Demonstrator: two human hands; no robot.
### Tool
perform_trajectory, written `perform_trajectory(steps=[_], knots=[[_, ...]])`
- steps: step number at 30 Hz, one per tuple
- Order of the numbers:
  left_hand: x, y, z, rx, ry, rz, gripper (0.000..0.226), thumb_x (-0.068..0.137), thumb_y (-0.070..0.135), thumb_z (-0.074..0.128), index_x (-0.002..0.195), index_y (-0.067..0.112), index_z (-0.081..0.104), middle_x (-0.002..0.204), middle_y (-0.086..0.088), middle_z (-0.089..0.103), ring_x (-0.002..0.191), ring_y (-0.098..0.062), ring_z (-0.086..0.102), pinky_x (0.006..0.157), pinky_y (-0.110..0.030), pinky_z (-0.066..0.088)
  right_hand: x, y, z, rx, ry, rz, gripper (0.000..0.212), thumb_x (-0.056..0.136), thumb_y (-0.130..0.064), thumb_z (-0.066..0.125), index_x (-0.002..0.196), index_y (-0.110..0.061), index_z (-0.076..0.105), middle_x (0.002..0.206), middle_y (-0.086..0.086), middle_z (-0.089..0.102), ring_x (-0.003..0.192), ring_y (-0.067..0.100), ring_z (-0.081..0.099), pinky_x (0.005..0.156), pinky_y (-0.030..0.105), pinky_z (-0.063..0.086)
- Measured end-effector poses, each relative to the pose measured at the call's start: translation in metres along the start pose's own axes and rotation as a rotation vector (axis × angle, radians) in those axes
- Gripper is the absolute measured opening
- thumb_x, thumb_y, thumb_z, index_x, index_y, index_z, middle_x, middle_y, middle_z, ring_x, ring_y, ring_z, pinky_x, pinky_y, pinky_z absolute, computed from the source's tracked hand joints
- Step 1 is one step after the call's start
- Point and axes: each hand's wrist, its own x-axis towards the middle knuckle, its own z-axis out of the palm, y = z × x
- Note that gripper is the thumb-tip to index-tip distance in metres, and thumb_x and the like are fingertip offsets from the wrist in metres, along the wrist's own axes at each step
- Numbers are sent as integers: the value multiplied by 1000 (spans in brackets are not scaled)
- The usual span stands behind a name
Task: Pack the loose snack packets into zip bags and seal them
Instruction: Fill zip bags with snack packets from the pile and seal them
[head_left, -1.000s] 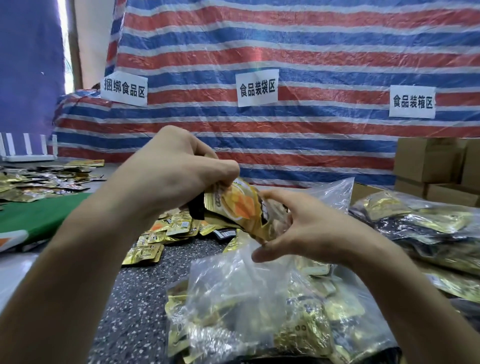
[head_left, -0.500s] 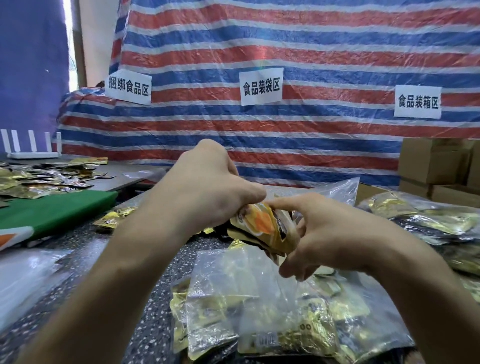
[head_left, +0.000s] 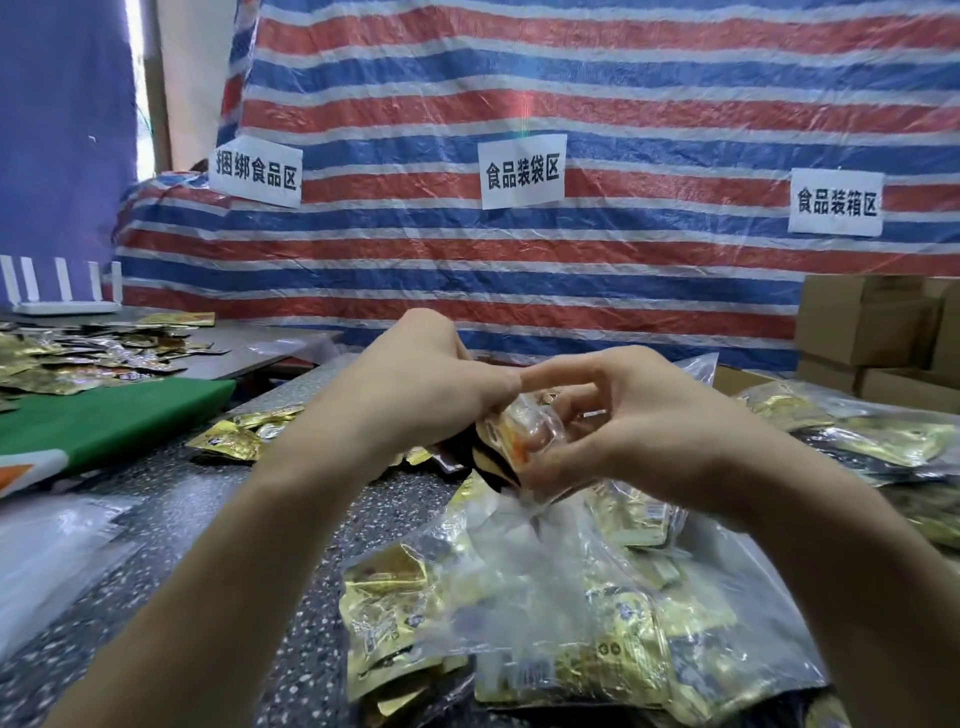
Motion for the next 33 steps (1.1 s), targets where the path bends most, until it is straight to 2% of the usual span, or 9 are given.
perform_trajectory(steps=[5,11,14,17,19,22,25,29,33], knots=[[4,-4,0,-125,-74,-26,27,82,20,73,78,-7,75,56,-11,65,42,-15,55,39,-18,42,0,2,4,-182,-100,-39,74,64,-8,92,123,-39,60,73,-4,75,61,13,70,59,22,58],[8,0,-5,-460,-327,-117,65,88,63,55,97,0,69,76,-12,74,57,-16,66,47,-20,52,1,3,-10,-54,121,-38,49,65,-8,88,107,-17,66,71,5,75,65,21,74,53,26,56],[12,-9,-6,-166,-178,-61,55,89,61,56,92,9,71,82,-5,75,57,-8,66,49,-19,52,-4,3,-25,96,174,-65,33,70,-3,82,100,-9,69,76,13,75,70,25,74,54,25,56],[7,-12,8,20,-344,-70,43,90,50,61,79,10,72,68,1,71,52,-10,64,46,-20,47,-7,2,-32,211,185,-100,23,68,-5,83,90,-9,75,84,20,72,73,29,63,54,24,55],[4,-8,14,-10,-423,-50,29,94,26,61,74,9,73,63,0,68,51,-11,62,45,-18,43,-9,3,-36,175,148,-97,28,60,-11,88,86,-13,76,81,14,71,69,23,61,54,23,53],[10,-7,10,-195,-260,-37,22,91,10,61,73,3,72,60,-4,65,46,-11,56,42,-18,39,-13,5,-45,-2,70,-36,27,58,-22,88,82,-17,76,76,5,68,59,13,58,53,22,51],[15,-8,6,-411,-228,-107,30,97,20,57,73,9,72,61,-3,67,47,-10,54,41,-18,40,-17,5,-47,-96,-76,43,37,56,-28,93,88,-17,78,71,1,68,59,10,58,57,21,52],[22,-15,8,-458,-390,-137,49,100,33,51,60,19,76,66,0,67,50,-9,56,48,-20,42,-16,5,-48,-29,48,4,67,46,-38,97,106,-17,77,70,-2,72,55,9,61,58,21,54],[35,-30,-3,-567,-462,-117,50,100,42,47,65,21,77,73,-2,68,55,-11,58,49,-20,46,-19,-2,-43,128,86,-128,49,49,-41,87,94,-21,82,88,5,78,58,12,59,57,22,55]])
